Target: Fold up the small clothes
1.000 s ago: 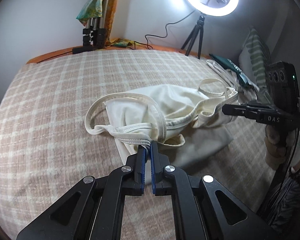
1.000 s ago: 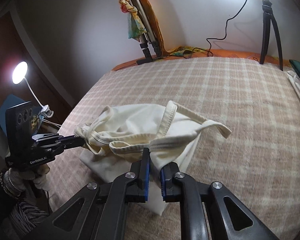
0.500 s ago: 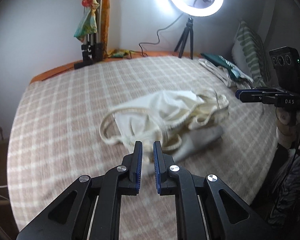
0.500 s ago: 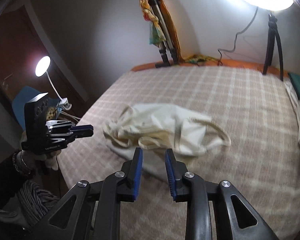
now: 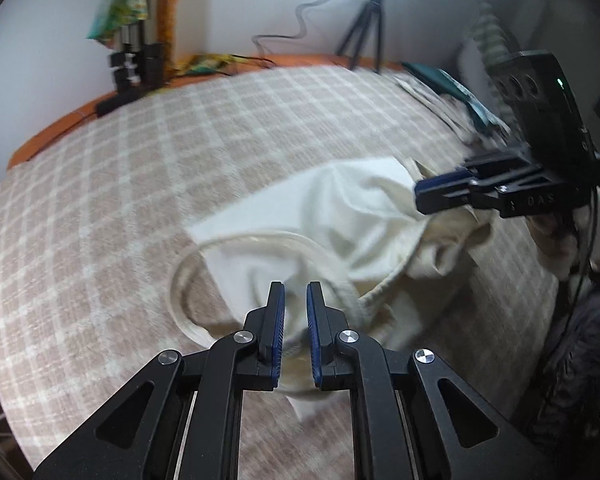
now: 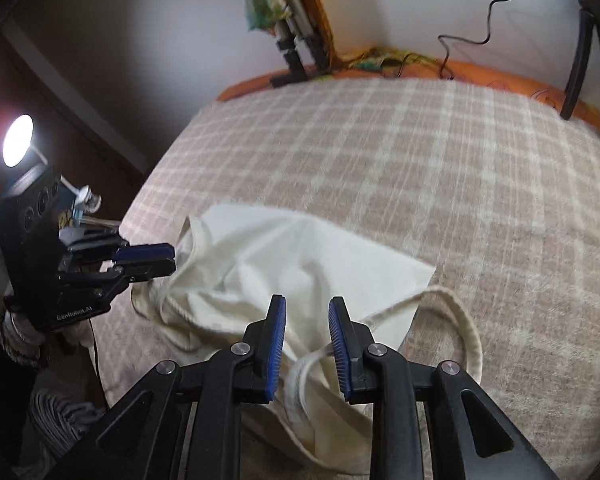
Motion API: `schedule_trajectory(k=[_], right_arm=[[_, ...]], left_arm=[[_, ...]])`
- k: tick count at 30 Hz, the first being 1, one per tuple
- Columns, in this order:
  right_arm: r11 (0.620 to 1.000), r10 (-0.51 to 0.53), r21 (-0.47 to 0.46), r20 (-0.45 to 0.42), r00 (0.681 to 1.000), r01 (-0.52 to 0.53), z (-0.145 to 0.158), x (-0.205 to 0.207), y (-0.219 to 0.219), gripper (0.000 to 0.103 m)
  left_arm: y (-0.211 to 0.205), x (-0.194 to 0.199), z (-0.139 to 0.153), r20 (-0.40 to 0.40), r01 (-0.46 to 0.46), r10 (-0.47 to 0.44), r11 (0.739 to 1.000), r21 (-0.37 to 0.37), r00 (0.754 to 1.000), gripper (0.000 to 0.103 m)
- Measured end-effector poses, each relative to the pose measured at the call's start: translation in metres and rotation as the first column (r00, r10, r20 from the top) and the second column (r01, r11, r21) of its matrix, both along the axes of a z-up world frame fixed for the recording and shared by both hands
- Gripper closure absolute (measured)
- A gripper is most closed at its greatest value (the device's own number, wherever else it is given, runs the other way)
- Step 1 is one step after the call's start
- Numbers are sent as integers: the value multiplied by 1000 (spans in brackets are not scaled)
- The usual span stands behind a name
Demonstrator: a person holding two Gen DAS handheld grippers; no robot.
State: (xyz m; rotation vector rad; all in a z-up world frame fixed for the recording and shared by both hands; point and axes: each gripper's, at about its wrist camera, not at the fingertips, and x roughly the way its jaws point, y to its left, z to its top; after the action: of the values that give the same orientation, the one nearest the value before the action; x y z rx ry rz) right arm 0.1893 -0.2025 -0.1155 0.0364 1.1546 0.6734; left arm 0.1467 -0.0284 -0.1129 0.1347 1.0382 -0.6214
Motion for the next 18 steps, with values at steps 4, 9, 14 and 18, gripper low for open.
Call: schedule_trajectory(k=[4,9,14,18], right_arm=[[993,109,-48,7,994,-109,0,-34,4,79],[988,129,-91,24,991,-126,-2,-74,-4,79],[998,40,37,69,997,-42,17,-98,-39,79],[988,-104,121,94,990,92,23,-98,-68,78]], left_arm=[[-7,-39,-11,-46,105,-103,993,48,994,93],[-2,-84,-16,-24,124,-122,984,129,992,93],[12,-107,5,29,91,-94,991,99,995,93],[13,-106,32,97,64,-68,997,34,993,93]])
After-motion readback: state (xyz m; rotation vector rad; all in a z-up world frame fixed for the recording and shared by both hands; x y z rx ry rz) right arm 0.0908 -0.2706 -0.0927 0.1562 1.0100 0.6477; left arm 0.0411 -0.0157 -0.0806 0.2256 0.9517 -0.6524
